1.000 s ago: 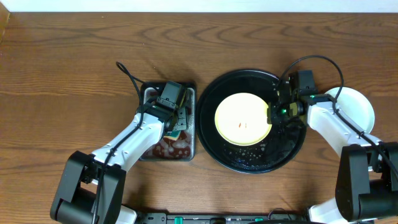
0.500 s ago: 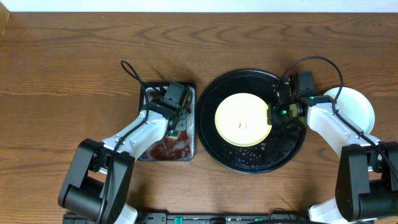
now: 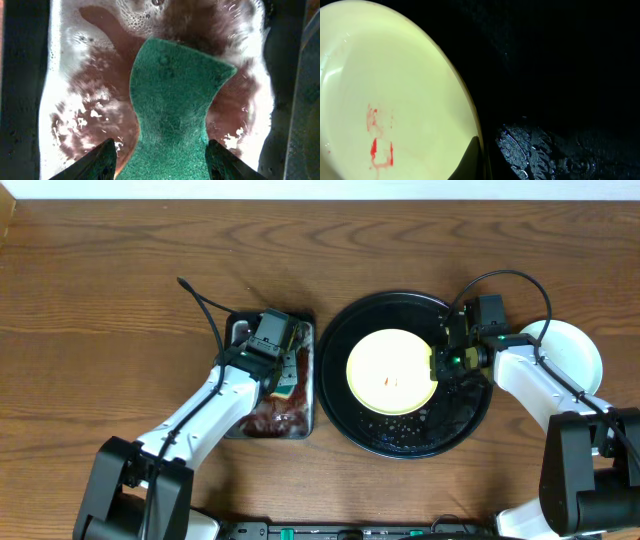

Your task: Clean dirty plates on tray and stack at the side

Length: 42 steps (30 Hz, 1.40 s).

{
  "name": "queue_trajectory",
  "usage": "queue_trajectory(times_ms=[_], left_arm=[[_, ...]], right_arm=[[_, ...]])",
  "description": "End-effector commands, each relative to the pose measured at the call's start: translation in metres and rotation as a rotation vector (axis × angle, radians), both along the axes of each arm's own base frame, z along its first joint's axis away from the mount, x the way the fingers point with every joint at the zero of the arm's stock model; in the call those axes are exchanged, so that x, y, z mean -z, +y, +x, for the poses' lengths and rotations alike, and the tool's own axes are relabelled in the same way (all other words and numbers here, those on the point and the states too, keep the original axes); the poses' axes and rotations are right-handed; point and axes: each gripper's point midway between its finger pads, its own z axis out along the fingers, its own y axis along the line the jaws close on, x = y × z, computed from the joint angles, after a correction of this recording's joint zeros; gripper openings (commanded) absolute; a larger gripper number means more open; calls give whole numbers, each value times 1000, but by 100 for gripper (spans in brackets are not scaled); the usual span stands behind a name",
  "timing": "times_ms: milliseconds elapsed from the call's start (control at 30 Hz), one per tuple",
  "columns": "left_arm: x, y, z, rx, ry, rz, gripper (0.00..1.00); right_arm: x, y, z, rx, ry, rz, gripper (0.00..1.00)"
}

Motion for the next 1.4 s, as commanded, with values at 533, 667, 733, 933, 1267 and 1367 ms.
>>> queue_trajectory(times_ms=[533, 667, 733, 933, 1267, 1367], left_arm=[[45, -1, -7, 10, 112, 26, 22], [50, -1, -8, 10, 124, 31, 8], [50, -1, -8, 10, 123, 30, 7], [41, -1, -7, 10, 103, 22, 7], [-33, -15, 5, 27, -63, -190, 7], [-46, -15, 7, 51, -75, -269, 7]], right_arm=[[4, 0, -3, -17, 5, -15, 1], [4, 0, -3, -17, 5, -15, 1], [4, 0, -3, -17, 5, -15, 1], [4, 0, -3, -17, 6, -15, 1], [4, 0, -3, -24, 4, -17, 1], [4, 0, -3, -38, -1, -20, 1]])
